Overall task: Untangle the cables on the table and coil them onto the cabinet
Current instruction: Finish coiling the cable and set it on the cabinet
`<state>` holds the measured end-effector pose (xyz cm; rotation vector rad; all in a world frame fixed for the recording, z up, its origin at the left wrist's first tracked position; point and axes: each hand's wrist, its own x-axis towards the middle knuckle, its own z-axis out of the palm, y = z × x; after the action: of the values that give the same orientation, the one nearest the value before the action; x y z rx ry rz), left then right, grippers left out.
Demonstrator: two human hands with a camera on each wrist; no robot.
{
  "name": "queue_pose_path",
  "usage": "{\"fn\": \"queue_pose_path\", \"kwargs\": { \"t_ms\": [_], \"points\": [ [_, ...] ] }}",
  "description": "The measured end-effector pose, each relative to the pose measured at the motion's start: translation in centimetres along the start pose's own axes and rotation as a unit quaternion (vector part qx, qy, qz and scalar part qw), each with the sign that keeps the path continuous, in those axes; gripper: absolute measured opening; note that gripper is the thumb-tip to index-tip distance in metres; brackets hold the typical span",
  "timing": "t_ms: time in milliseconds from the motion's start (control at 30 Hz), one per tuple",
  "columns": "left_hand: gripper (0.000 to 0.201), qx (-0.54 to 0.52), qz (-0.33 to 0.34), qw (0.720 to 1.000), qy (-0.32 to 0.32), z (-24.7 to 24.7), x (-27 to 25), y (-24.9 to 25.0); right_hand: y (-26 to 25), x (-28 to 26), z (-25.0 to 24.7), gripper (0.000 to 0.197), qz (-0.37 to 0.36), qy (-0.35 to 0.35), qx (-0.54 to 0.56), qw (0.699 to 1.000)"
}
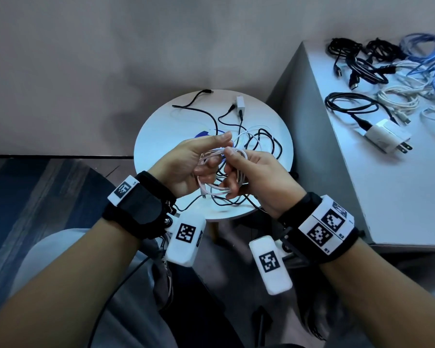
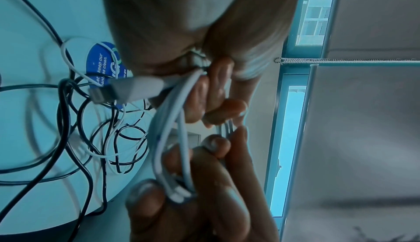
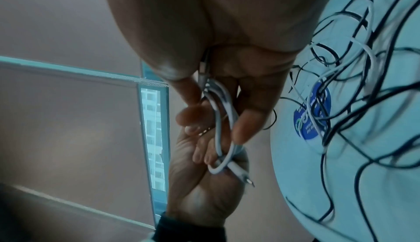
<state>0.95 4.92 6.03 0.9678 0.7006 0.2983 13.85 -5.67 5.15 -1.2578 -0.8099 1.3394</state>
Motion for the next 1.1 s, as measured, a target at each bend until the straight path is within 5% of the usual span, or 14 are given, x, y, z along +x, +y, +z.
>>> {"fn": "queue_pose_path", "kwargs": {
  "t_ms": [200, 400, 600, 733, 933, 1100],
  "points": [
    [0.019, 0.019, 0.030, 0.999, -0.035, -0.4, -0.2, -0.1, 0.6, -0.4, -0.3, 0.030, 0.014, 0.013, 0.125, 0.992],
    [0.010, 0.005, 0.054, 0.998, -0.019, -0.8, 0.3, -0.6, 0.2, -0.3, -0.6, 0.029, 0.029, -0.024, 0.122, 0.992],
    [0.010, 0.147, 0.087, 0.982, 0.085, 0.6, 0.8, -1.9, 1.2, 0.0, -1.4, 0.040, -0.004, 0.042, -0.123, 0.992],
    [0.008, 0.237, 0.109, 0.958, 0.122, 0.9, 1.0, -2.2, 1.3, -0.2, -1.4, 0.060, -0.063, 0.052, -0.419, 0.904],
    [0.014, 0.293, 0.103, 0.944, 0.113, 0.9, 0.9, -2.3, 0.7, -0.9, -0.7, 0.070, -0.062, 0.018, -0.546, 0.835],
    [0.015, 0.196, 0.046, 0.973, 0.113, 1.4, 0.9, -2.1, 0.7, -0.6, -1.0, 0.056, -0.025, 0.028, -0.464, 0.885]
  ]
}}
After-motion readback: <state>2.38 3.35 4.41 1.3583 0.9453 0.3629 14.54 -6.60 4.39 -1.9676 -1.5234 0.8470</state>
